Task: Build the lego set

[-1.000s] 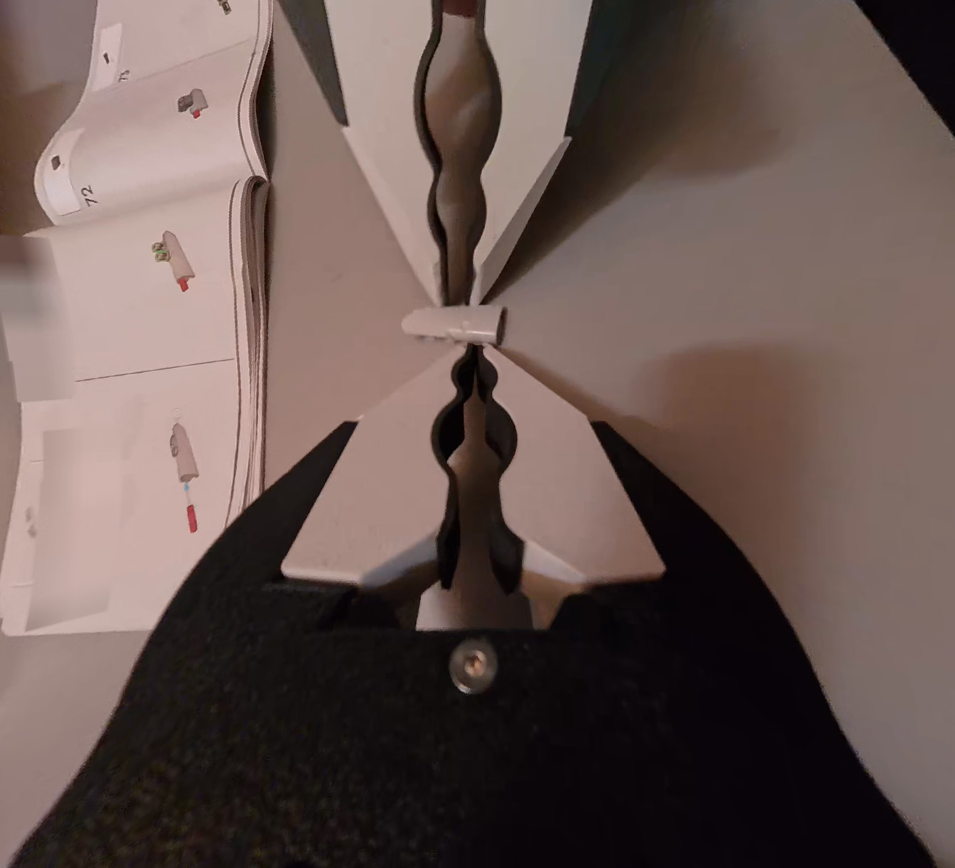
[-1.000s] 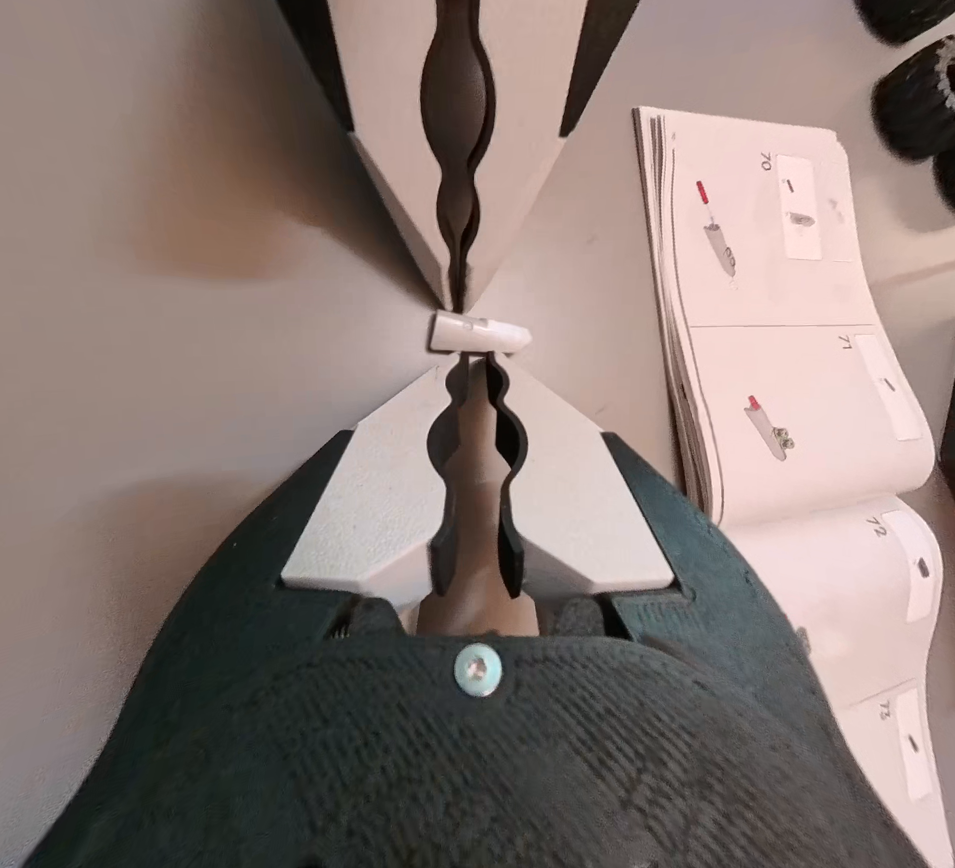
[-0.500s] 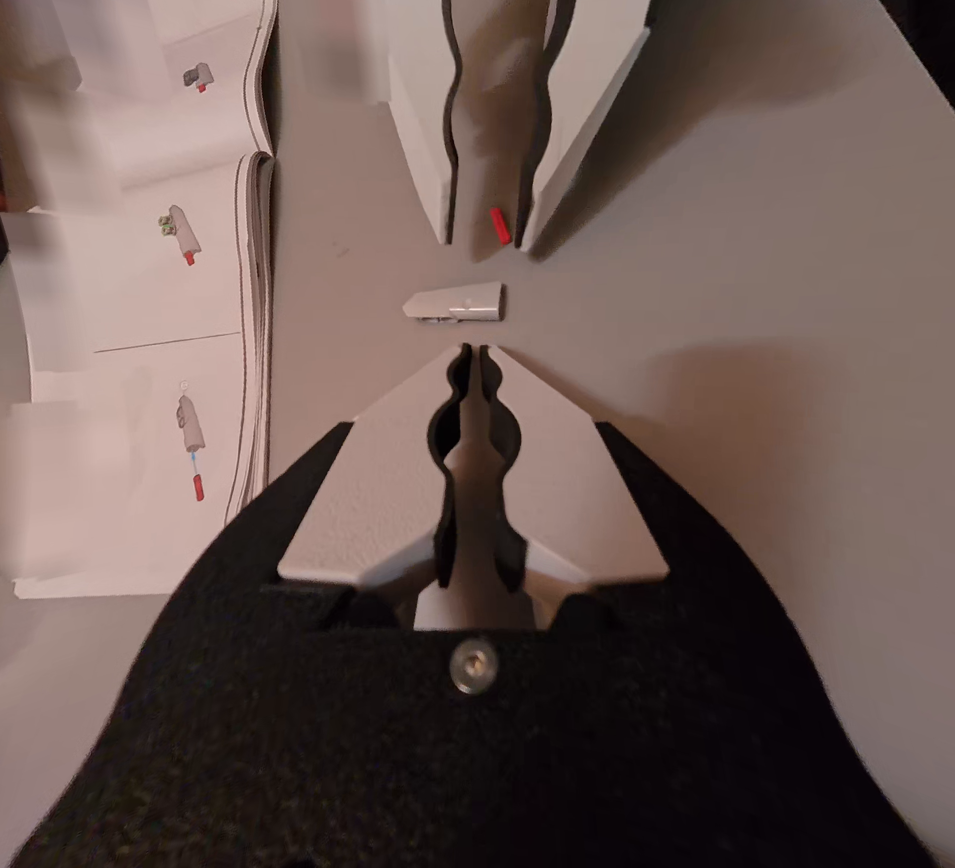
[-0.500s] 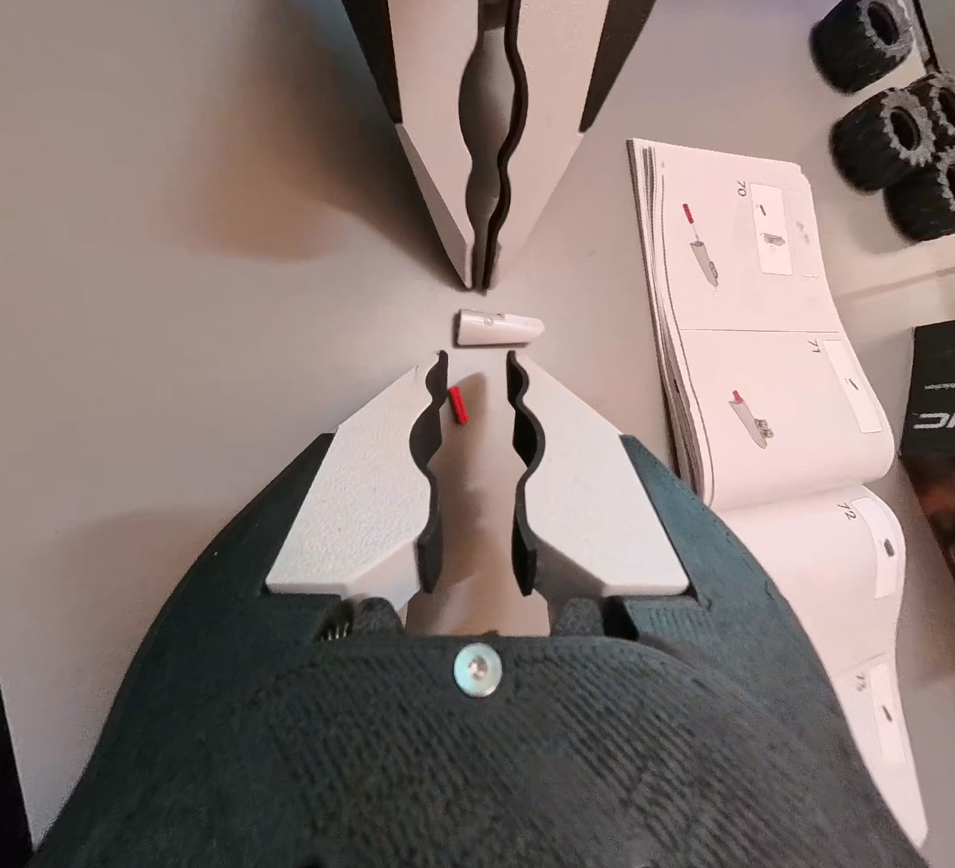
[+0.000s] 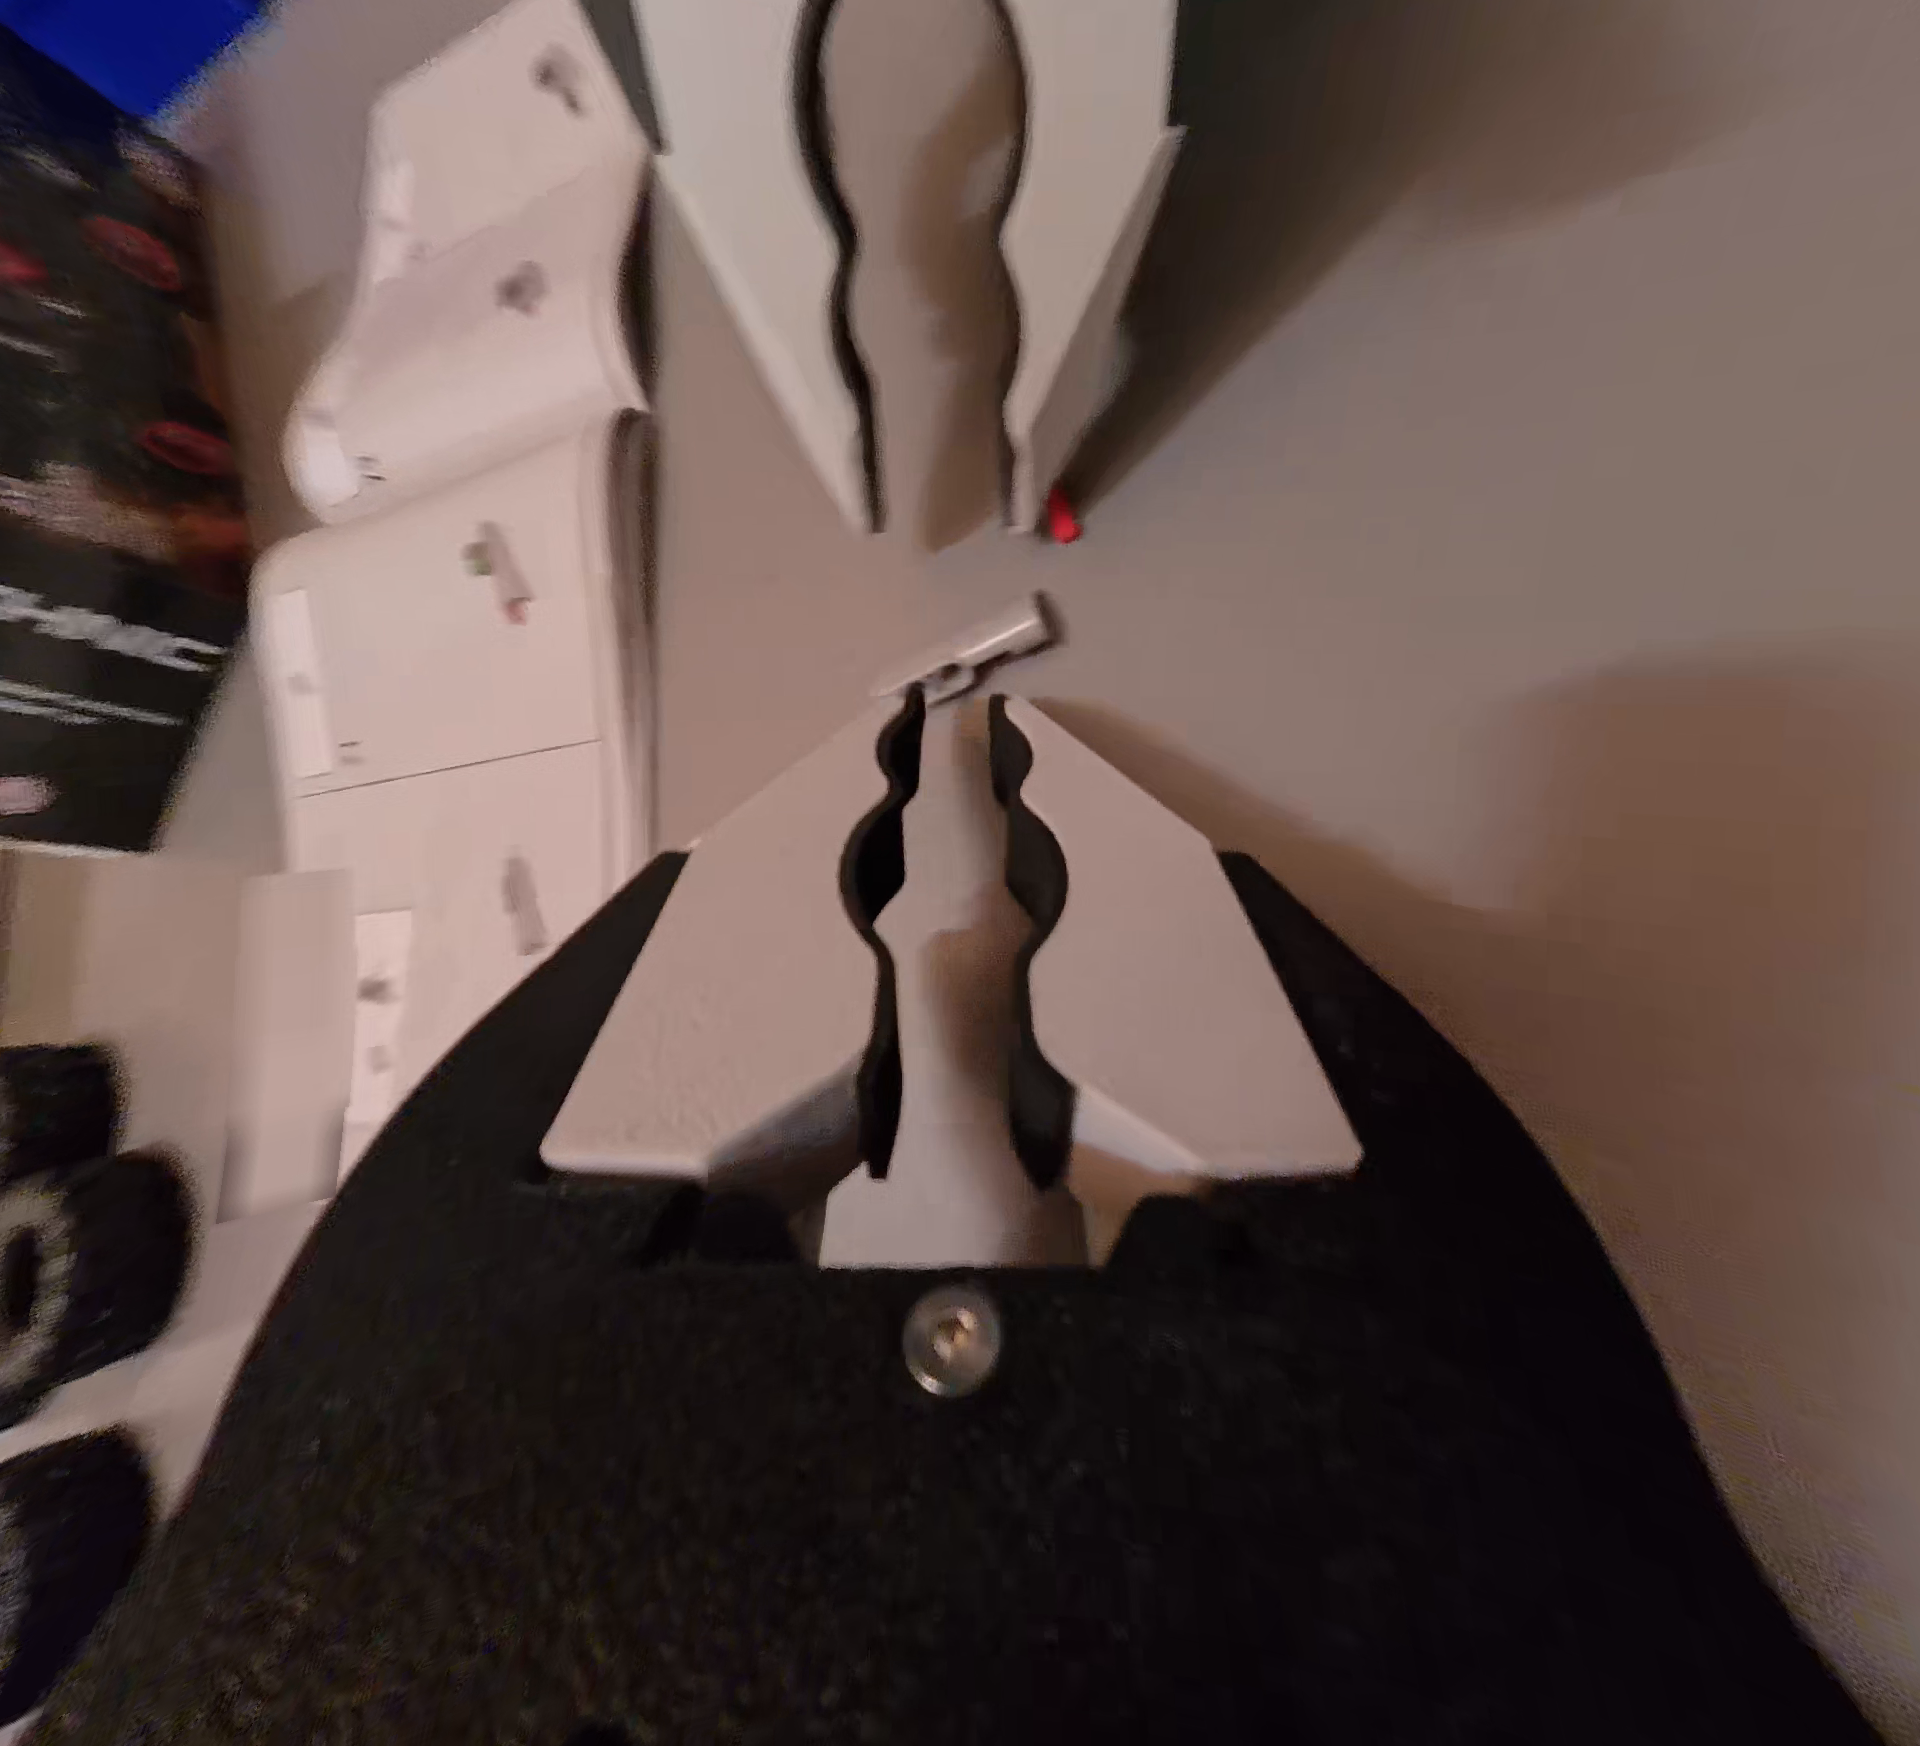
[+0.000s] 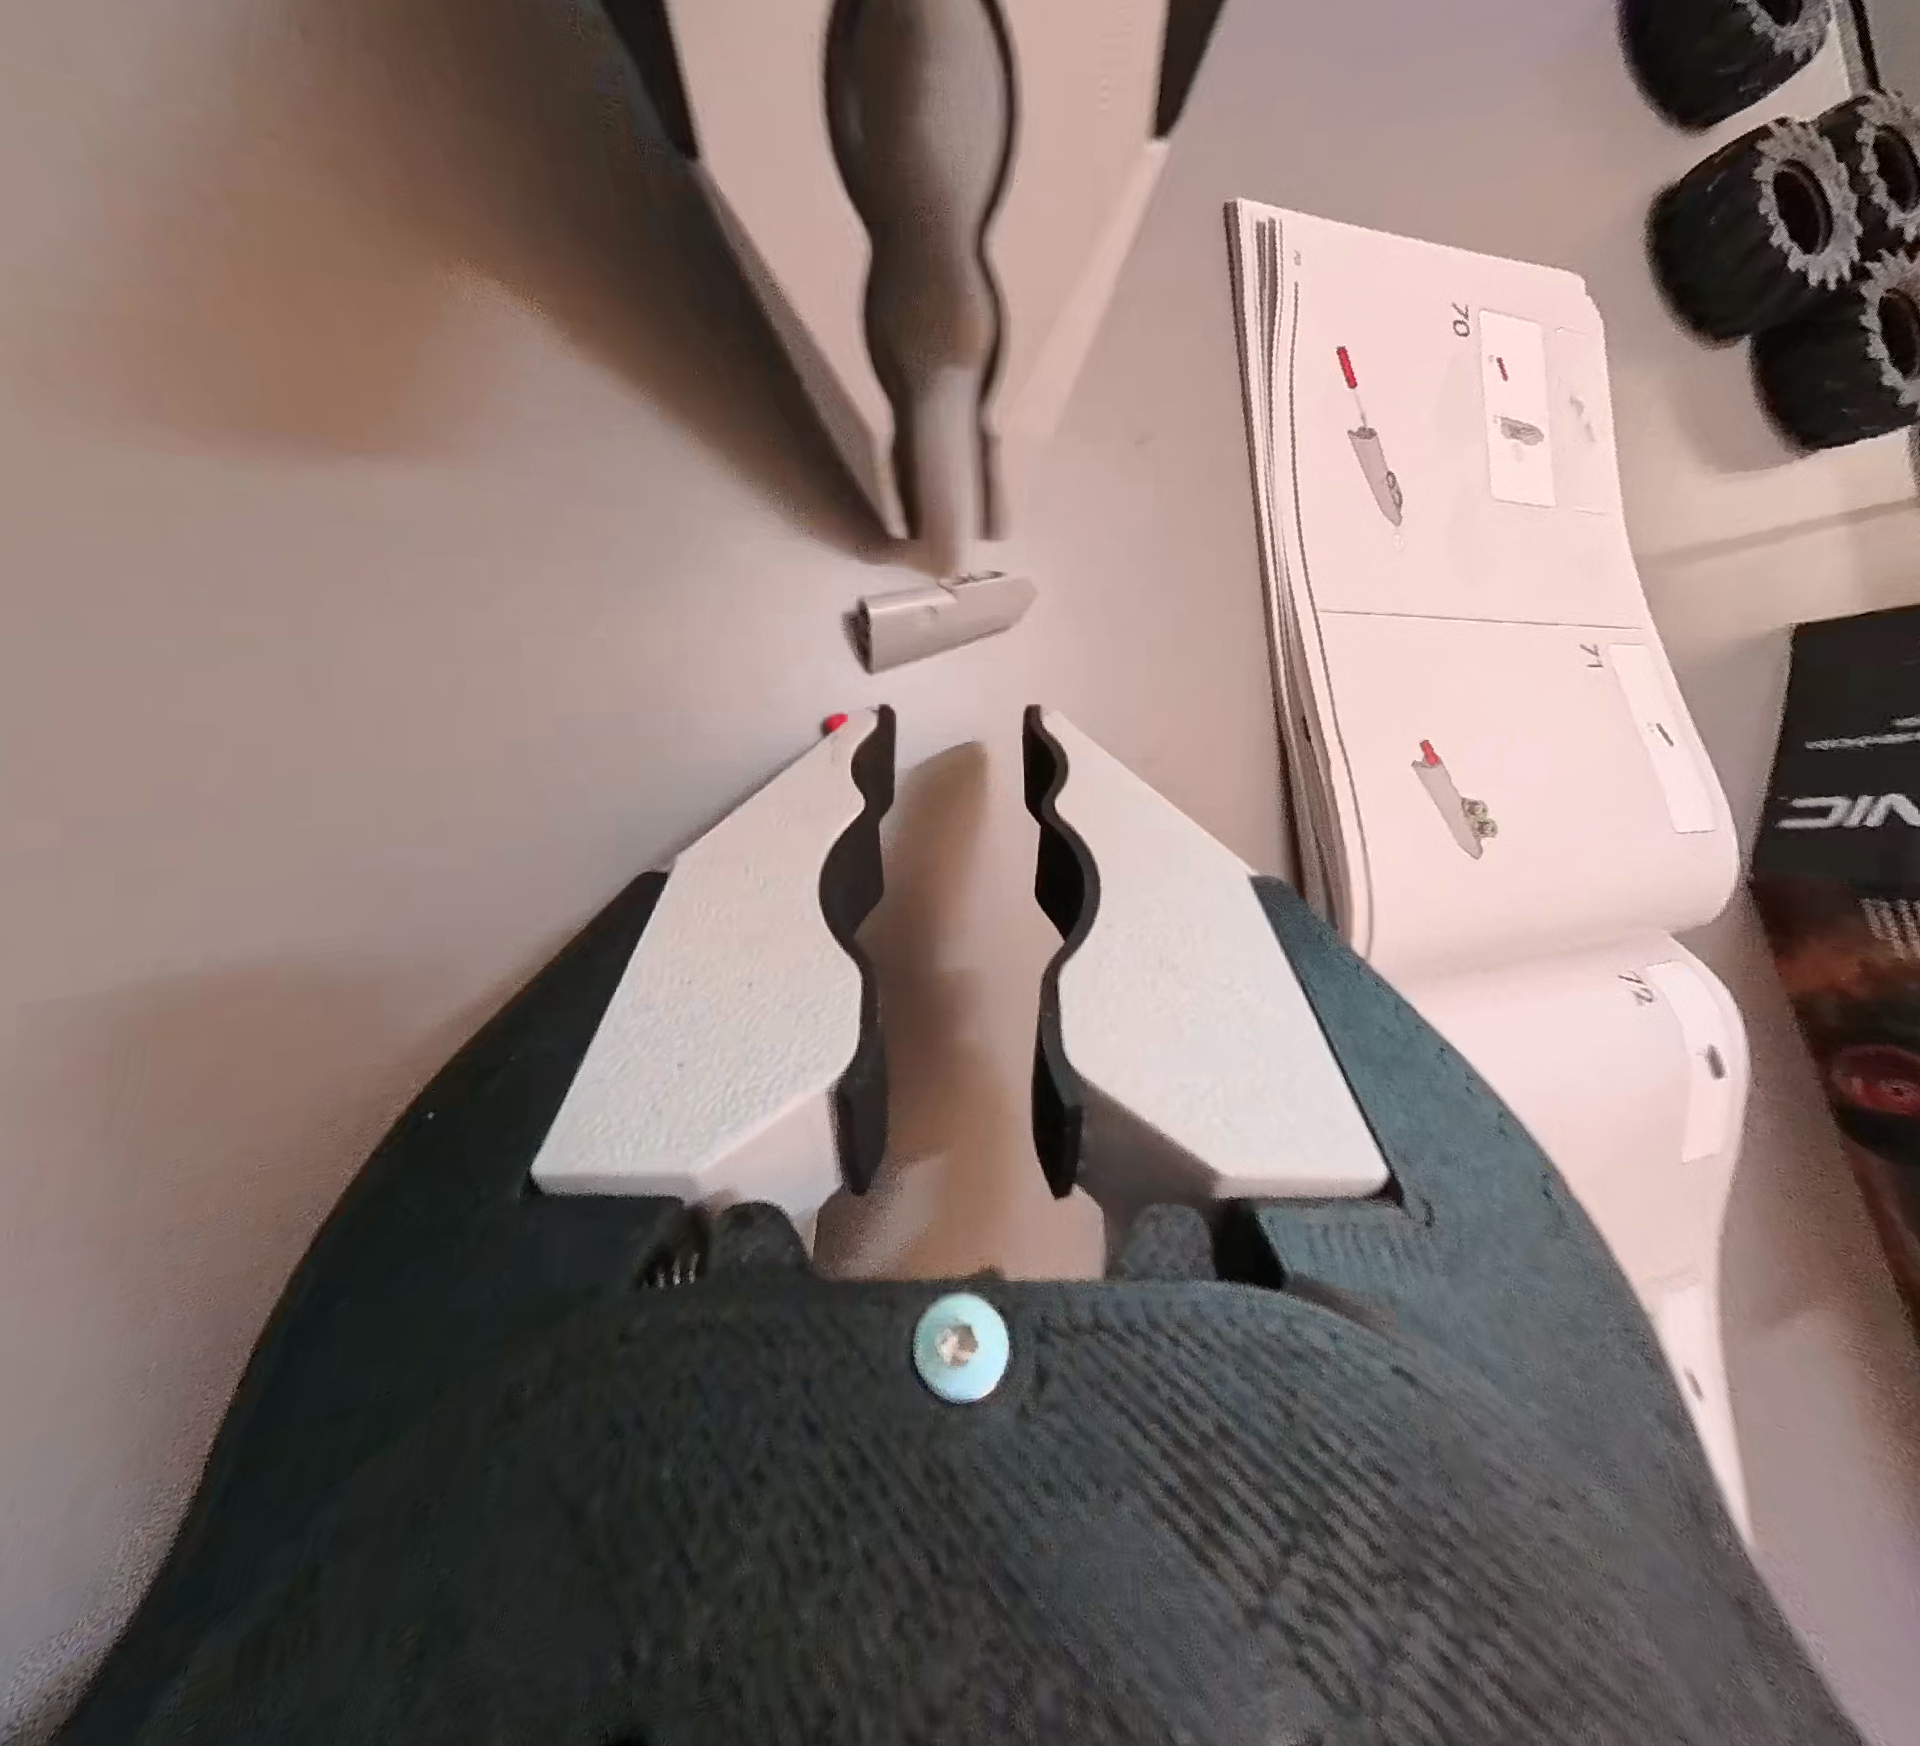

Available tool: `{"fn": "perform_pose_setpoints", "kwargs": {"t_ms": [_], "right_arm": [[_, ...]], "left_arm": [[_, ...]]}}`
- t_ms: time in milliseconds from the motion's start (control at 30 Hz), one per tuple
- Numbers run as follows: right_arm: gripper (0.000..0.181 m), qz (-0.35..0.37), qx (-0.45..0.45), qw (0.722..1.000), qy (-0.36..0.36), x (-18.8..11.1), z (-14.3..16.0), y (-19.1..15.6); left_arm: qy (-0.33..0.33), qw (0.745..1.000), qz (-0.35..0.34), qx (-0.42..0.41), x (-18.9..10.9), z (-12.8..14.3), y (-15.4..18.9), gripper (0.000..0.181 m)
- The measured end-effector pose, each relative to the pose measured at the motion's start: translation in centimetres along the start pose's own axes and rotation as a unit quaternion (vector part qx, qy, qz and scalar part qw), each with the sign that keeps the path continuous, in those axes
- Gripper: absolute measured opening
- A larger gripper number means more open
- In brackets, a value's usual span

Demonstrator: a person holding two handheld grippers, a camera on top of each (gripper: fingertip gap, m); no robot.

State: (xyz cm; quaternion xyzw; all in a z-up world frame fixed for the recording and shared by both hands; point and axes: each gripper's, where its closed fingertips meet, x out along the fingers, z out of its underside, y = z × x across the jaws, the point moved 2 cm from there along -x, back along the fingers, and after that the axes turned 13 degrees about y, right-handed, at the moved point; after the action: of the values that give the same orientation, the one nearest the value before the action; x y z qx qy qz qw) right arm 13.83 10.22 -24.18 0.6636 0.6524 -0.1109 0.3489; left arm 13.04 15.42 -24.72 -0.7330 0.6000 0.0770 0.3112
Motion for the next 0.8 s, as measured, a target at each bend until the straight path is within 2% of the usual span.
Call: {"fn": "perform_pose_setpoints", "kwargs": {"t_ms": [133,300,533,667,800], "right_arm": [[0.025,-0.016,0.026,0.999,0.036,0.6,-1.5,-0.9],[0.027,-0.004,0.034,0.999,0.008,2.0,-1.0,-0.7],[0.015,-0.014,0.013,1.0,0.013,1.9,-0.9,-1.0],[0.01,-0.017,0.019,0.997,0.073,1.2,-2.0,-0.9],[0.006,-0.021,0.029,0.997,0.075,0.8,-1.5,-0.9]], "left_arm": [[-0.004,0.999,-0.018,0.05,0.2,0.2,-0.4,0.023],[0.0,0.998,-0.022,0.056,0.6,0.2,-0.7,0.023],[0.0,0.997,-0.026,0.069,0.8,0.1,-0.5,0.018],[0.014,0.998,-0.025,0.063,1.3,-0.2,-0.1,0.014],[0.012,0.998,-0.015,0.06,1.7,-0.2,0.0,0.005]]}}
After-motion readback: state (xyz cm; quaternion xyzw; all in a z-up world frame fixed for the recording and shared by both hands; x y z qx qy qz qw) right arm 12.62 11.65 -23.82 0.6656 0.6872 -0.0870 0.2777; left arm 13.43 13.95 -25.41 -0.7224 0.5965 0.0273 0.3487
